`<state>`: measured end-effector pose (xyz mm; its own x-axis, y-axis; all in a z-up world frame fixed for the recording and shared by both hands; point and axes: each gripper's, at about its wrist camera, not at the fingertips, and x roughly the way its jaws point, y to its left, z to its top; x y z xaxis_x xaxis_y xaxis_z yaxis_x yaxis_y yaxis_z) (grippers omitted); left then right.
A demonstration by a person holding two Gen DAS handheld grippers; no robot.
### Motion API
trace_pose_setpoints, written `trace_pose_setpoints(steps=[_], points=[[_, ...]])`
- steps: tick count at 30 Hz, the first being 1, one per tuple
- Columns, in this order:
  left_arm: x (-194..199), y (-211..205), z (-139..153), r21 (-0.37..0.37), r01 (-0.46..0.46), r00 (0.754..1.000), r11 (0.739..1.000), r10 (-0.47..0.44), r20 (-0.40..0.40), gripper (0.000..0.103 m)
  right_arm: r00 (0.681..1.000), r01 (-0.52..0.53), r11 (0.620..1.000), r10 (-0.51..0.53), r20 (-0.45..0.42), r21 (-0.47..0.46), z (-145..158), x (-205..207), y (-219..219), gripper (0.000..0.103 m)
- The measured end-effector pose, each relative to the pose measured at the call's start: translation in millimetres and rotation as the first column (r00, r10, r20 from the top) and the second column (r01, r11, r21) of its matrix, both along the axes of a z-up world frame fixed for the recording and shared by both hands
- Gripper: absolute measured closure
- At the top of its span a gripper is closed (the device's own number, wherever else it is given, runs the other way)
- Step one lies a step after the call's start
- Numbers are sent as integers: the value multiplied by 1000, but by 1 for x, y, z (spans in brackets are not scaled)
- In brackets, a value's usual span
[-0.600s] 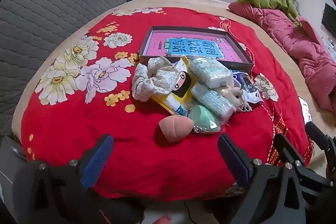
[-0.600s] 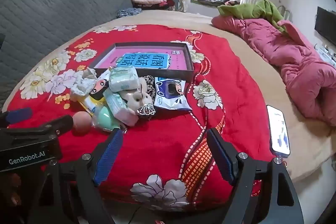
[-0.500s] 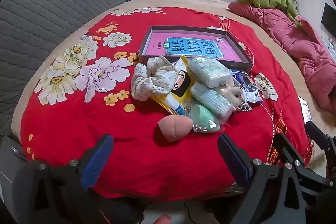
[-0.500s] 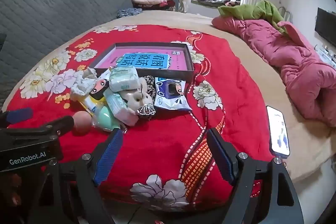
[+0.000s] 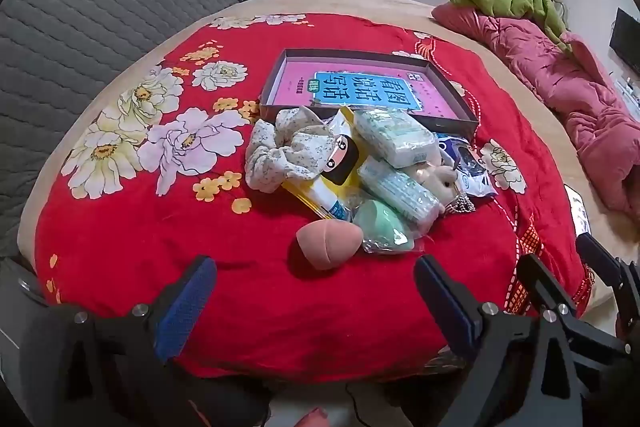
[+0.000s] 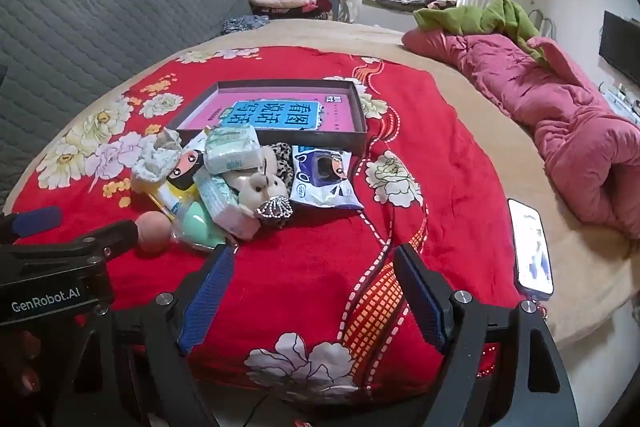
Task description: Organize soft objects
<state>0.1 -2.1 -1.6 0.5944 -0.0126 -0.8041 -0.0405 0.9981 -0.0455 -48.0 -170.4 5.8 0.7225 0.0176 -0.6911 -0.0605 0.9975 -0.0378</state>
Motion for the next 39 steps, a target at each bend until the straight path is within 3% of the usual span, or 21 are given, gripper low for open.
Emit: trace_pose_setpoints(steps=[39], points=[[2,2,-5,-19,-3,1000,1000,3,-5,4,1000,9,1000,-9,0,4,-1,4,-3,21]])
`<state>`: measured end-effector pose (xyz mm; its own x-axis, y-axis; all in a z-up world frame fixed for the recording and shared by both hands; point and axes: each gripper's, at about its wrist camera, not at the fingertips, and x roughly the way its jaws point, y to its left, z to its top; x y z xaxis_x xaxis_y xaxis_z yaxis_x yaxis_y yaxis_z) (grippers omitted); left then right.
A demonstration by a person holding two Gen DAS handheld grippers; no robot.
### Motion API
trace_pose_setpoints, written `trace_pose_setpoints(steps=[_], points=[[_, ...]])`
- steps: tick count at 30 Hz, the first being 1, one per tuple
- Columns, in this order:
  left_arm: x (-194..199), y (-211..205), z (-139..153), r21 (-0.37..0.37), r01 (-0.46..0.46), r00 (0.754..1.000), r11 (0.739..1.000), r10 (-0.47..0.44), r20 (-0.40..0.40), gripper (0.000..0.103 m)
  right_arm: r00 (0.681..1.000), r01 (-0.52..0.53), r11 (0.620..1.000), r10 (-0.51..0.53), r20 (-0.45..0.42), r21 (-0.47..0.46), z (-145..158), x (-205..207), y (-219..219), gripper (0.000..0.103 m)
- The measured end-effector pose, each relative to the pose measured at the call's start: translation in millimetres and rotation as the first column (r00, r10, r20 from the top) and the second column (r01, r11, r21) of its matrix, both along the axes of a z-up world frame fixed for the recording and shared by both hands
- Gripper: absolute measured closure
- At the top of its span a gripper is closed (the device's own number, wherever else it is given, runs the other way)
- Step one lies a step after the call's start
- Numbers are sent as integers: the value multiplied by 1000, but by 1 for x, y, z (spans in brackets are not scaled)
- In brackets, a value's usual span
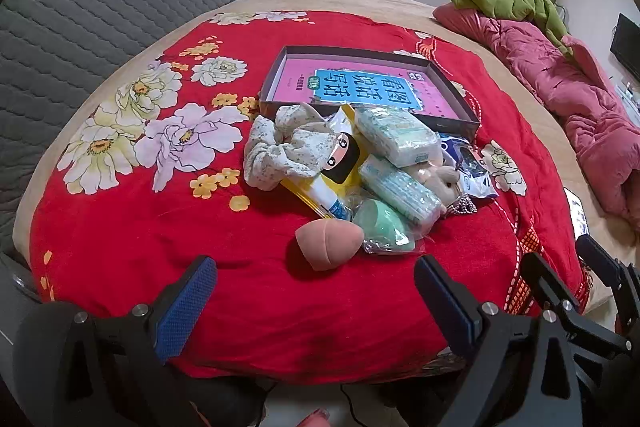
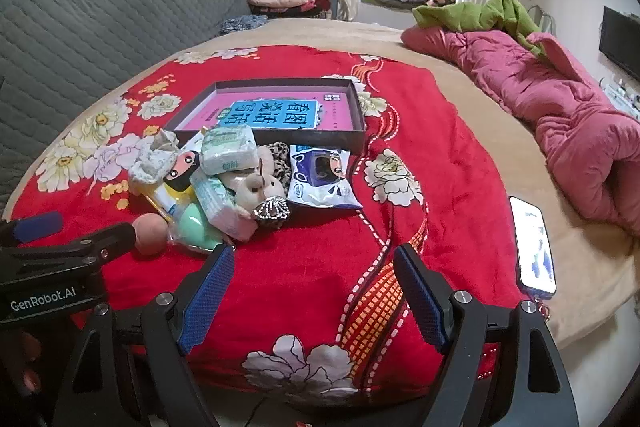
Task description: Organize soft objects
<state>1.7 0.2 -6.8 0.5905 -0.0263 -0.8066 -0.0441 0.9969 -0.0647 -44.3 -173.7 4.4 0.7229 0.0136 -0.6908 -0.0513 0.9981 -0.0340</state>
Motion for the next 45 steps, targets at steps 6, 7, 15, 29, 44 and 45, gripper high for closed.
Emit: trace_pose_setpoints(steps=[6,7,15,29,44,45], points=[[0,-2,-2,3,3,1000,1000,-3,-5,4,1000,1,1000,-1,0,5,0,0,-1,20],[1,-2,-1,2,2,1000,1000,-2,-6,4,1000,1,1000,-1,1,4,0,0,-1,21],[1,-3,-3,-4,3,1000,1000,-3,-9,4,1000,-7,1000,7,-1,3,-1,2,0,21],[15,20,-5,-50,-35,999,998,35,-5,4,1000,-7,1000,7,13,0,-2,12,1,21],[88,52,-25,-91,-42,998,995,38,-50,4,1000,3,1000,-3,-3,27,-17,69,-21,21],[93,53,-29,-100,-40,998,994,34,-61,4,1000,7,1000,-7,-8,29,-20,74,-22,21]])
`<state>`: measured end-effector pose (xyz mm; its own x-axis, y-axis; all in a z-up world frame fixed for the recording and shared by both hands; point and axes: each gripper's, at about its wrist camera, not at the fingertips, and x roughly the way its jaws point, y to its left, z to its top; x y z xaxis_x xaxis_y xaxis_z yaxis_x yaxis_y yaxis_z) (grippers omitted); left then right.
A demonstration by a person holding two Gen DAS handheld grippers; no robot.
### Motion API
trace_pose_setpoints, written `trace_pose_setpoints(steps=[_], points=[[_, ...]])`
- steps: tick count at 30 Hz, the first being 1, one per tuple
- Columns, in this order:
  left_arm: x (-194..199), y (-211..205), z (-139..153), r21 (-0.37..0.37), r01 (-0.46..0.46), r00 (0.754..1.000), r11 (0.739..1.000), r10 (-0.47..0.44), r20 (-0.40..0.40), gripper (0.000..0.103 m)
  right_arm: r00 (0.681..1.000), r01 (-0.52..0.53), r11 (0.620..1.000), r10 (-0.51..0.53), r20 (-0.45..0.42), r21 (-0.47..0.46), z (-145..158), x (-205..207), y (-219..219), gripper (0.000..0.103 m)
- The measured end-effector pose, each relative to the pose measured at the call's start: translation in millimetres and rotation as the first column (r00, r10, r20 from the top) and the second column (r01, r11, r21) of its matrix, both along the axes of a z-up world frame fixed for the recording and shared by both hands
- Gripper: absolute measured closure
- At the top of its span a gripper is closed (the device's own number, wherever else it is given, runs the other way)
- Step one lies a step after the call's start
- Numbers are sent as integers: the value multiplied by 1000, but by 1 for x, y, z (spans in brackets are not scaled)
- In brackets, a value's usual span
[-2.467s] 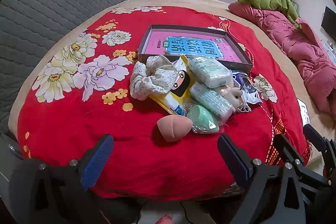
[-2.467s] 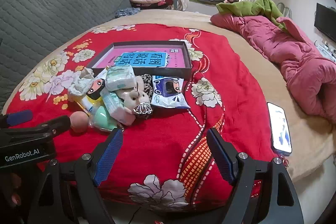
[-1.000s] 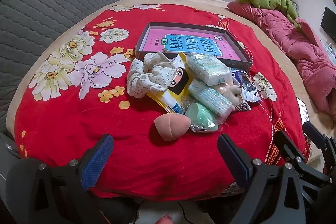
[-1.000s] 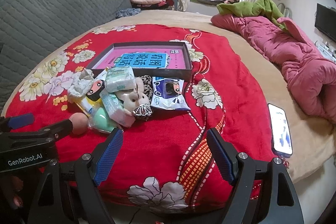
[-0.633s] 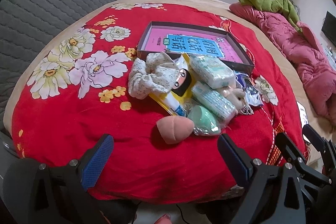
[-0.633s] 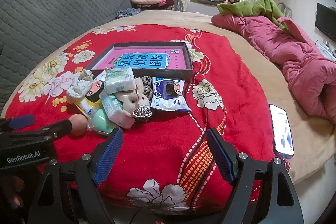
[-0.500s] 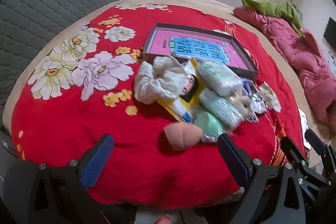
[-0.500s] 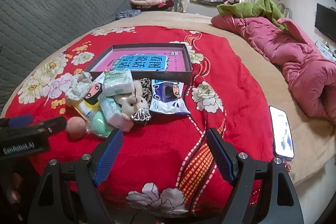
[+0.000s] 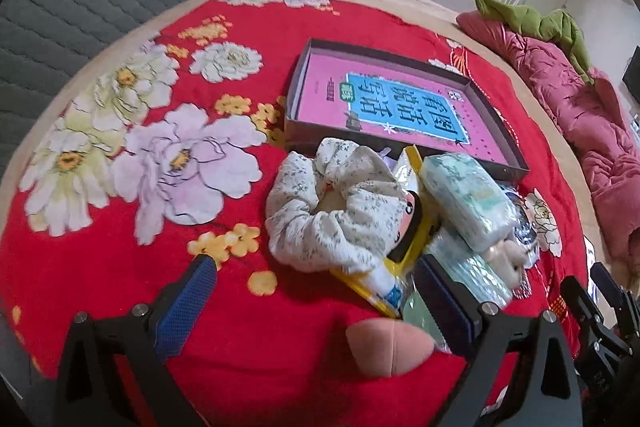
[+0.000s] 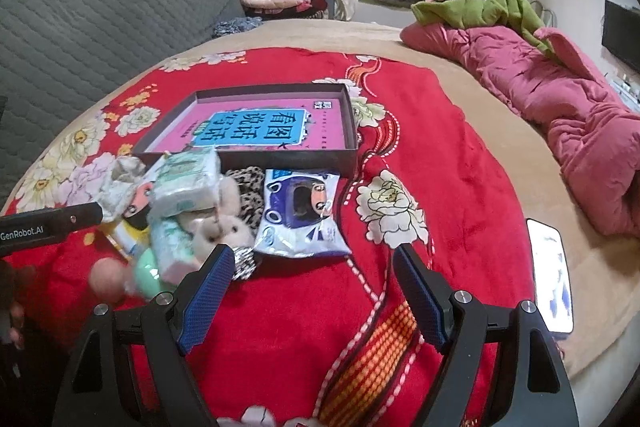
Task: Organize soft objects
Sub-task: 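Grasp the white floral scrunchie with the left tool while the right tool grasps the blue snack bag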
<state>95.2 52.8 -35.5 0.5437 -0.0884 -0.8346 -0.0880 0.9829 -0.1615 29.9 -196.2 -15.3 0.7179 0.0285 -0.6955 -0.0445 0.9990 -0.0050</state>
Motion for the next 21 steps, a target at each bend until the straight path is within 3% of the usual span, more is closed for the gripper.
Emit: trace_pose_setpoints(steps=[10,17,21], points=[[30,18,-18,-45,-31,999,999,29,-37,5,996,5,998,0,-88,56,-24,51,-15,21],[43,25,-23,-138,-26,999,990,20,-43,29,990,-26,996,38,-135,87,-35,77,-8,21],[48,28,-24,-168,-20,999,986,14,-38,37,987,-32,996,44,-157,79,-41,90,1,21]])
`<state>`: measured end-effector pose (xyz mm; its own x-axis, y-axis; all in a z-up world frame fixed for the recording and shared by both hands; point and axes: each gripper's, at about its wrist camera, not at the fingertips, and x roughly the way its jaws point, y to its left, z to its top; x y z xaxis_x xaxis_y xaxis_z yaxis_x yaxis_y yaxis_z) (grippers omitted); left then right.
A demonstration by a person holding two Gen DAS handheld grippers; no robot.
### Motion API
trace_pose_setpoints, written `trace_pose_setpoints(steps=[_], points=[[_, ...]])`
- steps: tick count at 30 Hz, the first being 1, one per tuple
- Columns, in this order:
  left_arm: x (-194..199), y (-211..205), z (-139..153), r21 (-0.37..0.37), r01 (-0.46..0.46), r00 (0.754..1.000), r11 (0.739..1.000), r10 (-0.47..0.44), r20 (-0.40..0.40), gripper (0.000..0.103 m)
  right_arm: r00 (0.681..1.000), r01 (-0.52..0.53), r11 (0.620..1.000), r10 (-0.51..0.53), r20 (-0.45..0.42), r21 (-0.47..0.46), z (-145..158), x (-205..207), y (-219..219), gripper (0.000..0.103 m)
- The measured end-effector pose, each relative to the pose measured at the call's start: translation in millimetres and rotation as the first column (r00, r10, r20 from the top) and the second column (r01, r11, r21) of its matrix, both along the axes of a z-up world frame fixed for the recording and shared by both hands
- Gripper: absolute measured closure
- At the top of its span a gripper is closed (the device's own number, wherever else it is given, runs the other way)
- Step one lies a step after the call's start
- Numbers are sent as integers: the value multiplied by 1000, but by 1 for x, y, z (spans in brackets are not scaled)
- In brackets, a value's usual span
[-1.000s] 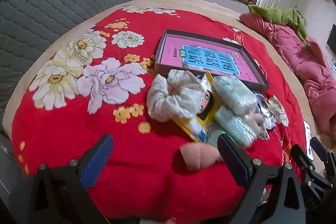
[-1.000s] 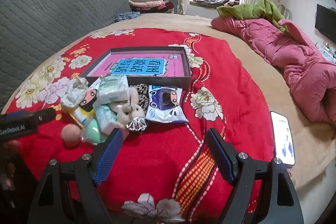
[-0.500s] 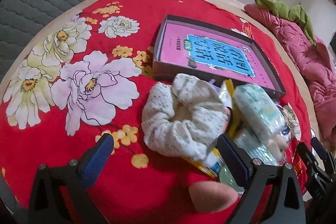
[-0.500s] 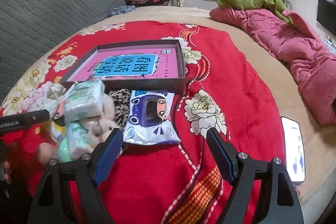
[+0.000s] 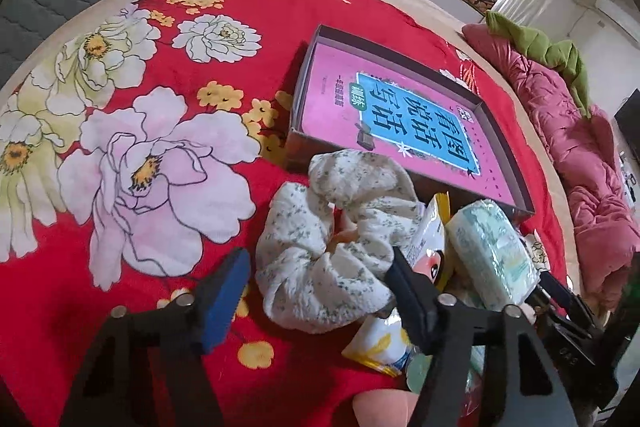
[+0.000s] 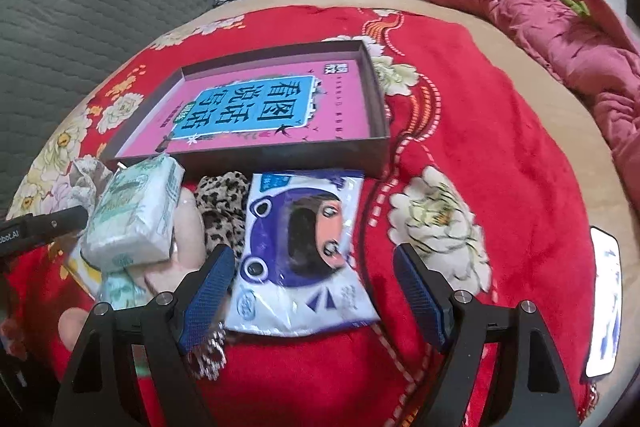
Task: Organize soft objects
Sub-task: 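Grasp the white floral scrunchie with the left tool while the right tool grasps the blue snack bag, then lower the scrunchie into the box and open the left tool while the right tool places the snack bag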
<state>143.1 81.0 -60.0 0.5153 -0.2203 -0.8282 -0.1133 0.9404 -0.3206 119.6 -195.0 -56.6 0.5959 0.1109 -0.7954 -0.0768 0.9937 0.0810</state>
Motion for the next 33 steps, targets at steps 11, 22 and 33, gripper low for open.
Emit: trace_pose_setpoints(steps=[11,22,33], points=[[15,-1,-2,-86,56,998,995,-55,13,65,998,17,995,-12,-56,97,-17,16,-11,22],[13,0,11,-65,66,996,996,-62,61,90,998,-50,993,52,-17,109,-9,14,-7,52],[5,-9,46,-28,91,979,996,-84,185,90,996,-63,993,55,76,99,23,8,-7,54]])
